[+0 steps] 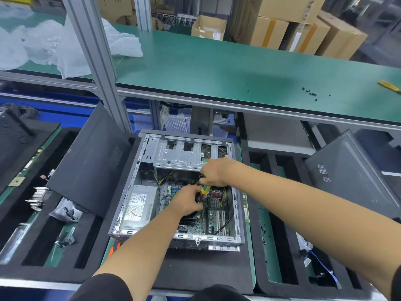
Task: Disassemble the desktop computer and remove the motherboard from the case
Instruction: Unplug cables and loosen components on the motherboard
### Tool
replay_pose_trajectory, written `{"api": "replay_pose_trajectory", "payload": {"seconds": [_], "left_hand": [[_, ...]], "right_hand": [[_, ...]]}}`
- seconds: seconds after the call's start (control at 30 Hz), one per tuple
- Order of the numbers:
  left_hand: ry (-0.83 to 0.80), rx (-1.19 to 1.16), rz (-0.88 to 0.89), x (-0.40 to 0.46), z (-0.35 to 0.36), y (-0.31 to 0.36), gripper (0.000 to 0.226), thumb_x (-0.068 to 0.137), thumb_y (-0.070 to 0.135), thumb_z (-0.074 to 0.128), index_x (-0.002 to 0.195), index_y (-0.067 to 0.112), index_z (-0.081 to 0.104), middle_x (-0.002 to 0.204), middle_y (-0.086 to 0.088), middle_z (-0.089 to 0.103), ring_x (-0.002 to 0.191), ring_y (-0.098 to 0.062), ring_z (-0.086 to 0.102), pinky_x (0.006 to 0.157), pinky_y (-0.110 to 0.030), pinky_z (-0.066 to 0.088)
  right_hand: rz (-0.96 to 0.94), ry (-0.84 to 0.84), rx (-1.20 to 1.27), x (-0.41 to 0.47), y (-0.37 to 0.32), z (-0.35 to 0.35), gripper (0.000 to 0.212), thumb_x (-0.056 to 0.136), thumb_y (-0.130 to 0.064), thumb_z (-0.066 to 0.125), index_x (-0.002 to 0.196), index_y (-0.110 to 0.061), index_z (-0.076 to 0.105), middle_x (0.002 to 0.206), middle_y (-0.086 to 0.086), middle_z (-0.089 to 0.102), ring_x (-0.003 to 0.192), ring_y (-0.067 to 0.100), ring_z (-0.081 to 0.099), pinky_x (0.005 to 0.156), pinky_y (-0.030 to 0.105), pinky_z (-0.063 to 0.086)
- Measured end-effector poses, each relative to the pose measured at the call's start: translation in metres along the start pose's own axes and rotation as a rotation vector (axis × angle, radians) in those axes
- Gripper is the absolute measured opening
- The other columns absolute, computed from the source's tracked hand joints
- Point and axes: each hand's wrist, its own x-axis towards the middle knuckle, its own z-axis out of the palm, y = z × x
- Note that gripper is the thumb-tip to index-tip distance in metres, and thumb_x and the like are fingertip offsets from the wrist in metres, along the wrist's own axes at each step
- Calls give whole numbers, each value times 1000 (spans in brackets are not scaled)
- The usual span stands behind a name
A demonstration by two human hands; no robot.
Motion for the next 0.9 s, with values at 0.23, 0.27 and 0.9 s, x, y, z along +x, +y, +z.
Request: {"api": "replay_pose_trajectory", "payload": {"seconds": [0.23, 0.27, 0.9], "left_hand": [[-3, -5, 2, 0, 0, 0, 17, 72, 23, 74, 85, 23, 65, 87, 5, 64, 83, -15, 61, 77, -40, 56], [1, -9, 3, 0, 0, -1, 16, 72, 23, 75, 85, 23, 65, 87, 6, 64, 82, -15, 61, 77, -40, 56], [18, -34, 3, 1, 3, -5, 17, 75, 21, 76, 90, 19, 70, 94, 1, 67, 90, -18, 60, 80, -37, 54]], "right_hand": [[-243, 113, 167, -2, 8, 0, 16, 91, -15, 66, 97, -15, 52, 92, 2, 50, 80, 23, 48, 58, 35, 36], [-283, 129, 237, -3, 10, 3, 16, 87, -8, 67, 97, -13, 55, 95, 4, 48, 83, 23, 47, 64, 37, 40], [-194, 23, 193, -8, -9, -9, 6, 102, -23, 49, 99, -19, 47, 82, -1, 51, 76, 22, 46, 68, 37, 39]]}}
